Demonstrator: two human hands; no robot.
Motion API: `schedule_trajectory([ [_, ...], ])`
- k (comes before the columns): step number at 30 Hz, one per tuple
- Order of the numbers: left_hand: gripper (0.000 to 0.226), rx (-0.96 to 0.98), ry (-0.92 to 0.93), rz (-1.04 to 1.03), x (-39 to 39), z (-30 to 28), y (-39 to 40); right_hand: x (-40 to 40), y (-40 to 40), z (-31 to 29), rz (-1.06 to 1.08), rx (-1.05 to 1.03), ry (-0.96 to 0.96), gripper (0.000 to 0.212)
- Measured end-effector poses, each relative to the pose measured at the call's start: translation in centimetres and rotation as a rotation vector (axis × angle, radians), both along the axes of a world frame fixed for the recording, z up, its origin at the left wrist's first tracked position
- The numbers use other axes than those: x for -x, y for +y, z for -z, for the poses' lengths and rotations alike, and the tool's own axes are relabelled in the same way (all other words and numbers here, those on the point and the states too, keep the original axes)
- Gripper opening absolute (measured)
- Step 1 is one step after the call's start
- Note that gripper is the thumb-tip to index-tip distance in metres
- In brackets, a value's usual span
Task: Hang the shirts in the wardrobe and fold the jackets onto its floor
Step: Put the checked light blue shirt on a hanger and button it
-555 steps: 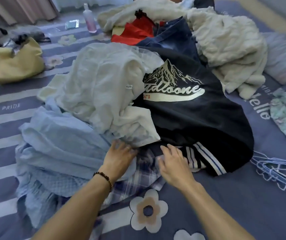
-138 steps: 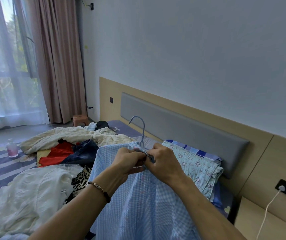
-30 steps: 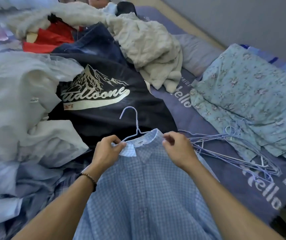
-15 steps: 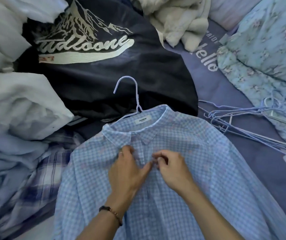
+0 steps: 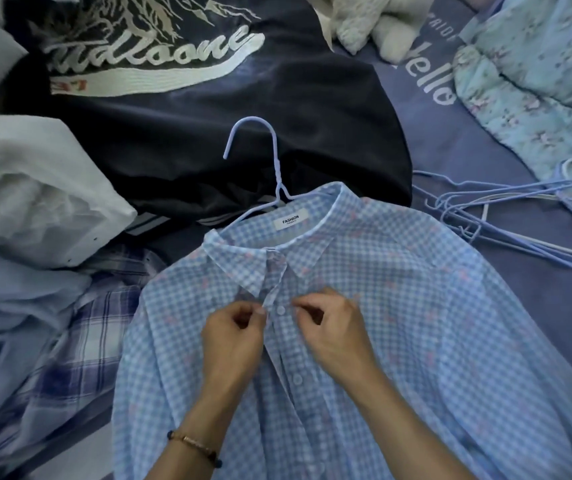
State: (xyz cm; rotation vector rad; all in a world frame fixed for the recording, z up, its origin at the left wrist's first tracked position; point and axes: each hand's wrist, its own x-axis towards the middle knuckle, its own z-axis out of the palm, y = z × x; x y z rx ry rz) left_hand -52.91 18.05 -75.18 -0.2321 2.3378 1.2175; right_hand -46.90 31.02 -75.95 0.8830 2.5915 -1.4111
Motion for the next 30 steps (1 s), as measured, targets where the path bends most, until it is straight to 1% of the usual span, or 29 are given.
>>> schedule_trajectory([
  [2,0.024,-0.103,-0.127,-0.065,0.2,-0.1,-0.6,0.4,-1.0,0.5,-0.042,-0.135,-0.053,0.018],
  [4,0.022,-0.19,-0.186,-0.097,0.1,-0.3,-0.9,0.8,-1.8,0.7,-0.038,-0.288,-0.067,0.018],
  [5,0.017,-0.236,-0.2,-0.115,0.0,-0.6,-1.0,0.9,-2.2,0.7,-0.033,-0.331,-0.042,0.017],
  [7,0.008,-0.33,-0.237,-0.125,0.0,-1.3,-1.2,1.1,-3.2,0.7,-0.042,-0.349,-0.021,0.017],
  [10,0.019,-0.374,-0.288,-0.064,0.0,-1.7,-1.4,1.3,-3.4,0.9,-0.068,-0.232,-0.071,0.017],
  [12,0.024,-0.358,-0.31,-0.031,0.0,-1.9,-1.3,1.2,-2.5,0.4,0.02,-0.061,-0.102,0.011],
  [14,0.026,-0.336,-0.309,-0.013,-0.2,-2.1,-1.0,0.7,-1.6,-0.9,0.154,0.1,-0.137,0.017],
  [15,0.027,-0.329,-0.298,-0.001,-0.4,-2.2,-0.8,0.4,-1.4,-1.5,0.206,0.14,-0.143,0.019],
  [17,0.026,-0.312,-0.269,0.028,-0.8,-2.4,-0.4,-0.3,-1.3,-2.6,0.275,0.146,-0.111,0.023],
  [21,0.026,-0.283,-0.21,0.041,-1.8,-3.1,0.2,-0.9,-2.4,-4.2,0.295,0.097,-0.038,0.016],
  [25,0.025,-0.276,-0.176,0.057,-2.1,-3.4,0.2,-1.2,-3.4,-5.0,0.297,0.12,0.009,0.027],
  [28,0.032,-0.296,-0.183,0.073,-2.2,-3.8,0.1,-1.4,-3.5,-5.1,0.3,0.157,-0.001,0.028],
  [30,0.041,-0.321,-0.21,0.108,-2.2,-4.2,0.0,-1.5,-3.2,-5.1,0.297,0.179,-0.001,0.025],
])
